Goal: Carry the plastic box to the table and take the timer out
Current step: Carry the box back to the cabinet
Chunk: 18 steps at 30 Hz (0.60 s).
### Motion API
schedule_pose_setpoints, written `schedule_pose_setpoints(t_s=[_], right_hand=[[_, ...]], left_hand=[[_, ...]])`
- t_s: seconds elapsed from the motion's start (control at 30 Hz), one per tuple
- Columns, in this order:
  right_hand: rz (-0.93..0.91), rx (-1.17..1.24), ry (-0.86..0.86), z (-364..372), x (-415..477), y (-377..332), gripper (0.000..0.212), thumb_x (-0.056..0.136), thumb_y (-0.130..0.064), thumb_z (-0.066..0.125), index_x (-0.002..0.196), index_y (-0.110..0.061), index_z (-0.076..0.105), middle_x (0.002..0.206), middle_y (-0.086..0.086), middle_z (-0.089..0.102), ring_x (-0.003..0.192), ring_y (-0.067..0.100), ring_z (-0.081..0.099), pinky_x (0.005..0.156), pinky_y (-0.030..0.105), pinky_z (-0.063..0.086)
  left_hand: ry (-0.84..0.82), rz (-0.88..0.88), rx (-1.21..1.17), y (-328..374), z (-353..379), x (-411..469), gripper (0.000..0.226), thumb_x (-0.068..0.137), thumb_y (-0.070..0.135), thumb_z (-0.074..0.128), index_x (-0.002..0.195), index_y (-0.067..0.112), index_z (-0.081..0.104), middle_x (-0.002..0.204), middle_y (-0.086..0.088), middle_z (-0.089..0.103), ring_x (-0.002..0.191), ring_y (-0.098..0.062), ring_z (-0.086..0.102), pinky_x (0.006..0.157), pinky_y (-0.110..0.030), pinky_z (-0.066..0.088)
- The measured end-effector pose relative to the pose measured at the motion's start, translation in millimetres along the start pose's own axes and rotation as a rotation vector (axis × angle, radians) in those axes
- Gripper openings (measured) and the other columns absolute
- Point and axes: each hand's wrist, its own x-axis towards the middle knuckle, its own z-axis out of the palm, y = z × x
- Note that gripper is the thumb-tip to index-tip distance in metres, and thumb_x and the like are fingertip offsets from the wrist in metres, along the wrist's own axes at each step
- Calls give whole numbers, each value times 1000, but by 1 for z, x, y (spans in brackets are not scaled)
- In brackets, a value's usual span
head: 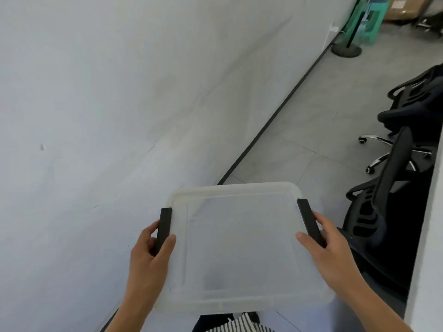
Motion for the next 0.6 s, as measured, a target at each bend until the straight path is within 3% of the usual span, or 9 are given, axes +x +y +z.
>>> schedule_pose_setpoints(t_s=[0.03, 0.13, 0.27, 0.37, 0.47, 0.6], right_hand=[[10, 13, 13, -2, 18, -5, 46, 86, -20, 67, 129, -26, 52, 59, -11, 54, 47, 4, 45, 50, 20, 36], [59, 31, 91, -4, 76, -18, 48, 85, -22, 68, 130, -26, 51, 91, 14, 67, 71, 29, 58, 60, 29, 43], [106, 59, 203, -9, 152, -46, 45, 86, -19, 67, 127, -25, 51, 103, 27, 63, 83, 43, 59, 62, 35, 45], [137, 97, 323, -20, 204, -84, 46, 85, -18, 67, 126, -30, 51, 108, 29, 61, 100, 50, 57, 80, 53, 51], [177, 120, 406, -39, 246, -113, 47, 86, -17, 66, 130, -27, 50, 103, 22, 64, 98, 47, 58, 83, 55, 51], [239, 190, 517, -63, 305, -127, 54, 86, -16, 67, 135, -23, 47, 91, -8, 68, 85, 24, 66, 77, 46, 53]], left_hand=[[-27, 0, 4, 9, 12, 23, 36, 88, 21, 61, 123, 28, 56, 90, -27, 64, 68, -24, 55, 63, -34, 45], [-104, 15, 22, 40, 51, 95, 34, 87, 21, 61, 120, 30, 58, 89, -30, 62, 67, -25, 54, 63, -36, 45], [-212, 63, 44, 91, 103, 192, 37, 87, 21, 61, 123, 27, 57, 84, -26, 63, 63, -21, 54, 59, -30, 44], [-294, 90, 70, 146, 139, 256, 37, 87, 21, 61, 123, 28, 57, 85, -24, 64, 65, -23, 56, 61, -32, 45], [-390, 164, 118, 200, 180, 311, 37, 88, 22, 60, 124, 28, 56, 85, -17, 65, 72, -27, 60, 64, -31, 47], [-494, 242, 158, 264, 247, 369, 35, 89, 20, 59, 122, 30, 53, 85, -8, 64, 74, -20, 61, 61, -22, 44]])
